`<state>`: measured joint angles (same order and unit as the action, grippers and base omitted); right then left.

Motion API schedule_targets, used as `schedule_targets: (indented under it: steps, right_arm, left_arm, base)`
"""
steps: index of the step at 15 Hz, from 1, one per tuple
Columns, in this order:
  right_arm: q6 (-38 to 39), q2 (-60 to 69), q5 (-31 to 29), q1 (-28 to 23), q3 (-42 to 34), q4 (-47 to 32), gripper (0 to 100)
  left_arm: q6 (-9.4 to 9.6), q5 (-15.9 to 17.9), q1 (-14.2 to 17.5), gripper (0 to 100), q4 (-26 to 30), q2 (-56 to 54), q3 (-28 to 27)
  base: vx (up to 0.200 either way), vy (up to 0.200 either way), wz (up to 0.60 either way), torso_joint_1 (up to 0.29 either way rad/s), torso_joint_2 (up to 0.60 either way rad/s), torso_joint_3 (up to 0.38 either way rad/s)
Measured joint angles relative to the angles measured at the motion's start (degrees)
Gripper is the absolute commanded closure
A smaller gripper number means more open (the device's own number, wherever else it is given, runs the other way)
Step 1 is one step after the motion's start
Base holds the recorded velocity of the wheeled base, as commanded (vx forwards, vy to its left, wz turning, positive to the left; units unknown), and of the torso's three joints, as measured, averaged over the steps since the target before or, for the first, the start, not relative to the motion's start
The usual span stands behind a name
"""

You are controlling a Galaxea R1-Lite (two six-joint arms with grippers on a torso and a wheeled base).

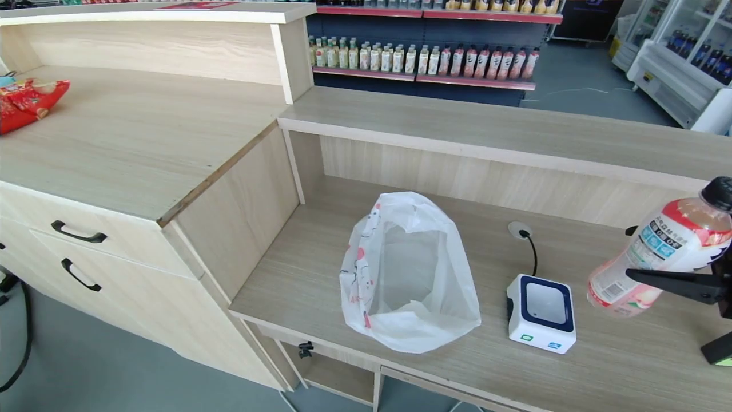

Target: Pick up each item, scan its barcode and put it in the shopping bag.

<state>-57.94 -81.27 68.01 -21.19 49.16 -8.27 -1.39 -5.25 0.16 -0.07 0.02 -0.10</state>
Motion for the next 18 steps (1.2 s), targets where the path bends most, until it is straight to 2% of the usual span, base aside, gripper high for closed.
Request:
schedule_targets:
  steps: [12, 18]
  right_arm:
    - [-3.7, -5.6, -0.7, -1.6, 1.7, 1.3, 100]
    - [-4.4, -7.4, -1.0, -2.4, 1.0, 10.3, 100]
  left_arm:
    - [0.02, 0.0, 0.0, 0, 0.0, 0.0, 0.0]
    - [0.00, 0.0, 0.0, 0, 0.0, 0.0, 0.0]
  base:
    - [0.000, 0.000, 0.00, 0.000, 0.00, 0.000]
    - [0.000, 0.000, 0.00, 0.000, 0.00, 0.000]
